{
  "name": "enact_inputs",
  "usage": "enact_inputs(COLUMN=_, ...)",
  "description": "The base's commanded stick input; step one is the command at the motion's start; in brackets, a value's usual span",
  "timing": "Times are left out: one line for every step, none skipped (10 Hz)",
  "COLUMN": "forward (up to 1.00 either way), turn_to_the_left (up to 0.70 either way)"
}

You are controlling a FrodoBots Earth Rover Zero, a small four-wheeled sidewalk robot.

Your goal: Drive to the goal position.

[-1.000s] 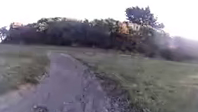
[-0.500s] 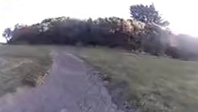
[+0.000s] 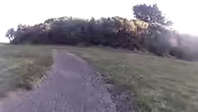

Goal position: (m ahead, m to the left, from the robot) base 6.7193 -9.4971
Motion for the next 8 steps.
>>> enact_inputs(forward=0.70, turn_to_the_left=0.14)
enact_inputs(forward=0.70, turn_to_the_left=0.14)
enact_inputs(forward=0.69, turn_to_the_left=0.14)
enact_inputs(forward=0.52, turn_to_the_left=0.23)
enact_inputs(forward=0.45, turn_to_the_left=0.27)
enact_inputs(forward=0.45, turn_to_the_left=0.27)
enact_inputs(forward=0.45, turn_to_the_left=0.27)
enact_inputs(forward=0.45, turn_to_the_left=0.27)
